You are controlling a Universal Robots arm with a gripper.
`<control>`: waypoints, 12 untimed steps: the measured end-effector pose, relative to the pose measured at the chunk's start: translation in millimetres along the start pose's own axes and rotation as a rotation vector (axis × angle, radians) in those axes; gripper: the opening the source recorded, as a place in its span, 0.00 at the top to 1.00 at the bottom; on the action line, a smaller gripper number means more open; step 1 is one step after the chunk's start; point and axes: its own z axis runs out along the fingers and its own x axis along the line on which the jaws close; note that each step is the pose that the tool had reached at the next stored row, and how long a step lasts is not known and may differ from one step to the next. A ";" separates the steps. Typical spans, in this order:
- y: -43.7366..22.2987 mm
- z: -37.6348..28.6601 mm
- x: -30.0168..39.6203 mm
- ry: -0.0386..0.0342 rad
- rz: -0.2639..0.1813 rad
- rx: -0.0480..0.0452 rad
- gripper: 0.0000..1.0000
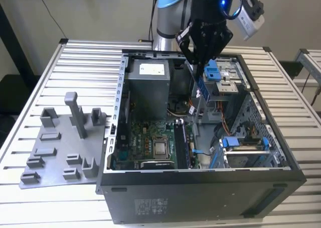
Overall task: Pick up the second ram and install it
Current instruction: 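Insert the second ram into the second slot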
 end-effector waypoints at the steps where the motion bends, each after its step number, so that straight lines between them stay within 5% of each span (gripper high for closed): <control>1: 0.0 0.0 0.0 -0.0006 0.017 0.0009 0.86; 12: 0.0 0.3 0.0 -0.0067 0.214 0.0110 0.86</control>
